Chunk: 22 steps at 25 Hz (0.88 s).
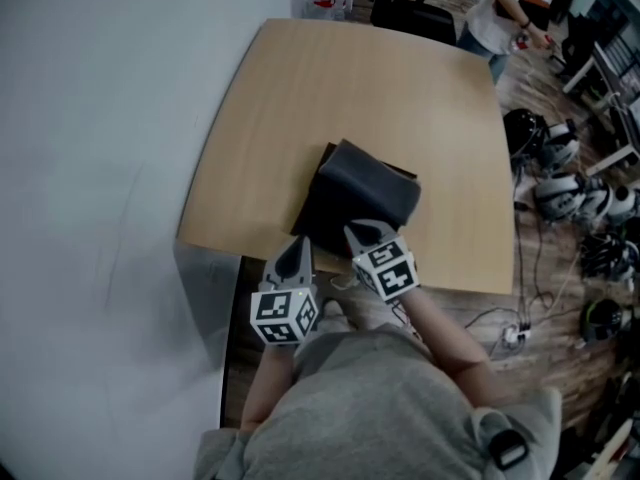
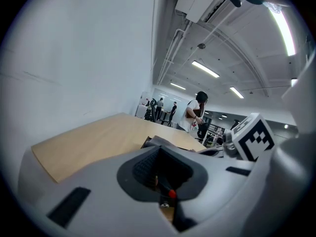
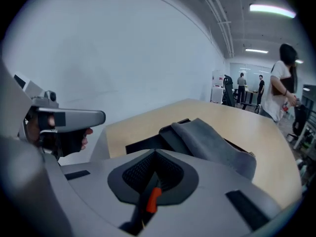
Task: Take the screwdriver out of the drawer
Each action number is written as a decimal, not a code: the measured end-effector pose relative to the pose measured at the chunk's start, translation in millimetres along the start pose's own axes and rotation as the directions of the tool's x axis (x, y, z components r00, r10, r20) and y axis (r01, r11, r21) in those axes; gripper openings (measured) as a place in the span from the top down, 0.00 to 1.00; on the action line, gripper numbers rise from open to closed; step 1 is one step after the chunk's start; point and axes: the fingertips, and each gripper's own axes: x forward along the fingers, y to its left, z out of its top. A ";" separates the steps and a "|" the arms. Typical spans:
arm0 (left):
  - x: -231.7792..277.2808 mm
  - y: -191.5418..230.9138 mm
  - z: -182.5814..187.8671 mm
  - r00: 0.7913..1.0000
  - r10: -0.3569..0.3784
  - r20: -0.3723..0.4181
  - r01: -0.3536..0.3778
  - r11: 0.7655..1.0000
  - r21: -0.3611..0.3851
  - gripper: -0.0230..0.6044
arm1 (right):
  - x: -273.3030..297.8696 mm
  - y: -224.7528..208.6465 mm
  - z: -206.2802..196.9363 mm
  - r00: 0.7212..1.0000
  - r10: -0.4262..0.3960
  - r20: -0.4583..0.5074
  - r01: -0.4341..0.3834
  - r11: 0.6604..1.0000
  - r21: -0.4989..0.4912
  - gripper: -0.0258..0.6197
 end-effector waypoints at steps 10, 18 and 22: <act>9.8 19.2 -7.8 0.999 -0.006 -0.037 0.005 1.000 -0.022 0.96 | 53.6 -5.0 -48.2 0.960 0.039 -0.278 -0.042 0.999 -0.005 0.96; 12.0 30.0 -13.2 0.998 -0.004 -0.056 0.002 1.000 -0.030 0.96 | 71.3 5.4 -85.3 0.858 0.113 -0.501 -0.094 0.994 0.063 0.77; 14.9 28.8 -15.2 0.998 -0.021 -0.059 0.019 0.999 -0.033 0.96 | 63.9 -13.2 -104.5 0.784 0.020 -0.621 -0.014 1.000 0.014 0.77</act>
